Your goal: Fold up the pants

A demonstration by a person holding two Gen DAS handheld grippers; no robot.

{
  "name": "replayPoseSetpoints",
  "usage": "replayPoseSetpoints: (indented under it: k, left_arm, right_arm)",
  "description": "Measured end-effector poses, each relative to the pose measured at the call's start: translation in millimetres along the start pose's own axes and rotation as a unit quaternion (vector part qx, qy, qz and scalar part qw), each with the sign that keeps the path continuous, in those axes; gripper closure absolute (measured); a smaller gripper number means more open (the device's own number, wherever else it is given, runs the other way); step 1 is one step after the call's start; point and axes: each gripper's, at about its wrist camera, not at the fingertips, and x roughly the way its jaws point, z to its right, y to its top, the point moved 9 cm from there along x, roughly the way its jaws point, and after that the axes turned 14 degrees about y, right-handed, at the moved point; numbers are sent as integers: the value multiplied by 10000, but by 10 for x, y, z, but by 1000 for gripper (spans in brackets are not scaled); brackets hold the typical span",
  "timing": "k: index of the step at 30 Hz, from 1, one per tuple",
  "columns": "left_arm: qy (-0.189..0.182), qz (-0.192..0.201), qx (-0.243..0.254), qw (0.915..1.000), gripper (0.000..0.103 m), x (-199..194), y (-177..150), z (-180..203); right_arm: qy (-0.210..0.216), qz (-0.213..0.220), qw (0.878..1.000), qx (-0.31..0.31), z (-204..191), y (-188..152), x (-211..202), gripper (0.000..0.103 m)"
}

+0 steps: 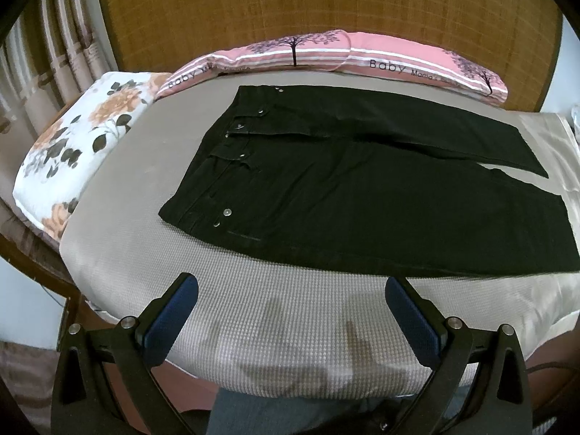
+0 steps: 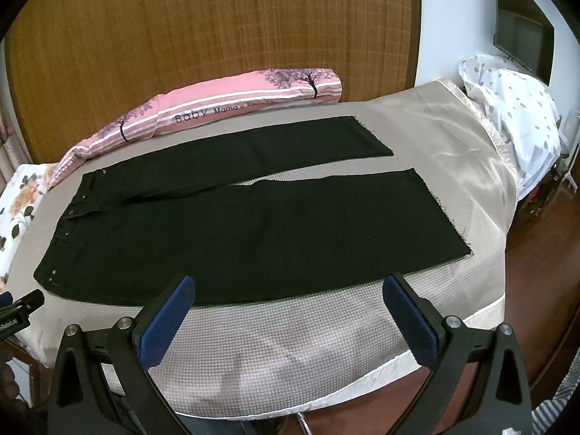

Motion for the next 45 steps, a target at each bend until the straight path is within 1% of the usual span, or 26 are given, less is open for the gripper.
replayPoseSetpoints:
  k: [5,8,13,16,21,23,25,26,28,30,31,33,34,36,37,39,43,45]
  left_arm:
    - [-29,-52,10,10000,1,36,22,19]
    - [-44,-16,-32,10000,1,51,59,18]
    - [-93,64,-221,9997,1,142,235,-82]
    - [-30,82,-311,9995,1,251,377,-191]
    - [113,73,-539,9985,1,554,788,-493]
    - [89,71,-650,9978,1,688,963,-633]
    - [64,82,-745,9972,1,846,1166,-776]
    - [-3,76,-794,9968,1,931,1270,-839]
    - [-175,7,-925,9956,6,1131,1482,-966]
    - [-344,-107,-1060,9937,21,1309,1644,-1047]
    - [-435,-192,-1134,9924,24,1421,1731,-1090]
    - [-599,-382,-1334,9885,31,1649,1901,-1162]
    - [-722,-438,-1398,9866,32,1724,1968,-1167]
    - [-1132,-625,-1514,9800,38,1922,2127,-1129]
    - [-1277,-704,-1556,9770,39,1981,2174,-1107]
    - [-1735,-880,-1625,9673,41,2125,2292,-1015]
    - [-2359,-1122,-1839,9476,42,2425,2497,-878]
    - [-2576,-1296,-1940,9377,42,2597,2559,-815]
  right_arm:
    - [-43,-79,10000,-15,39,29,51,0]
    - [12,-99,10000,5,39,53,92,0]
    - [88,-119,9999,-55,43,160,184,0]
    - [208,-190,9996,-54,39,265,284,0]
    - [266,-256,9993,-15,-7,519,506,0]
    - [333,-222,9992,-10,-63,676,610,0]
    - [569,-205,9982,8,-155,818,705,0]
    - [718,-130,9973,58,-210,923,764,0]
    - [978,-34,9951,116,-305,1075,867,0]
    - [1189,19,9928,110,-407,1220,1008,0]
    - [1214,15,9926,56,-475,1306,1115,0]
    - [1227,-77,9924,-45,-576,1376,1257,0]
    - [1253,-161,9919,-99,-640,1404,1349,0]
    - [1346,-329,9903,-114,-757,1434,1520,0]
    - [1406,-424,9891,-100,-816,1438,1617,0]
    - [1477,-580,9873,-7,-903,1431,1794,0]
    - [1520,-852,9847,57,-1044,1353,2116,0]
    - [1490,-981,9839,49,-1089,1319,2259,0]
